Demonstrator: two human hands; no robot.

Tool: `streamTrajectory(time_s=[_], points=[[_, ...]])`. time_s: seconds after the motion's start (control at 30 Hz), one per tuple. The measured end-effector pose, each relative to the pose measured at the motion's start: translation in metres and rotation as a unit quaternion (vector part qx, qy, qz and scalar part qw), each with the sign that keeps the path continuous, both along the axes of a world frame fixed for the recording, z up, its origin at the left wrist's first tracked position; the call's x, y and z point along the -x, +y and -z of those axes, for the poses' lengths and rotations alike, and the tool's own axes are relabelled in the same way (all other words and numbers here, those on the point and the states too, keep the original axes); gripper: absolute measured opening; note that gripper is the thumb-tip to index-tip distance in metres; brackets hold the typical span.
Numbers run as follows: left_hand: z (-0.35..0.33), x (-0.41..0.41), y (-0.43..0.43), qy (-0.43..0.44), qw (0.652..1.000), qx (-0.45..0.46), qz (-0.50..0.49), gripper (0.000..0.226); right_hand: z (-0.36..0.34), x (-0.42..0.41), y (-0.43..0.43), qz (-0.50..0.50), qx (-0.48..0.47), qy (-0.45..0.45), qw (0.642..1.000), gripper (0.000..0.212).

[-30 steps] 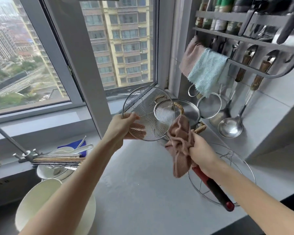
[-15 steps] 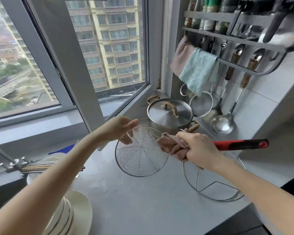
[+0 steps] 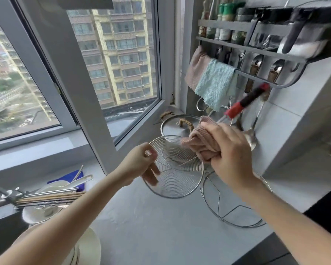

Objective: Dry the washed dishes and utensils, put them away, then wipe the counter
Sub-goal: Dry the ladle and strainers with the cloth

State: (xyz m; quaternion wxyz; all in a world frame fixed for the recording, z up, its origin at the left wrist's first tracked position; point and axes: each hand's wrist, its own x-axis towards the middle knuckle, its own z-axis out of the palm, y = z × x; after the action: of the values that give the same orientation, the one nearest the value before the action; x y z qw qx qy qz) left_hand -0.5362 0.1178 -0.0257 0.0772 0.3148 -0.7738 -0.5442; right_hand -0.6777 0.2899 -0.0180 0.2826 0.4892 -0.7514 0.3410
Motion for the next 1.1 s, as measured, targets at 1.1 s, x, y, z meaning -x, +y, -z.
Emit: streamTrajectory(time_s=[1.1], points=[[0.032, 0.045, 0.034, 0.134, 0.98, 0.006, -0.147, 0.022, 0.027, -0.009, -0.003, -0.222, 0.245, -0.777, 0.536, 0.025]])
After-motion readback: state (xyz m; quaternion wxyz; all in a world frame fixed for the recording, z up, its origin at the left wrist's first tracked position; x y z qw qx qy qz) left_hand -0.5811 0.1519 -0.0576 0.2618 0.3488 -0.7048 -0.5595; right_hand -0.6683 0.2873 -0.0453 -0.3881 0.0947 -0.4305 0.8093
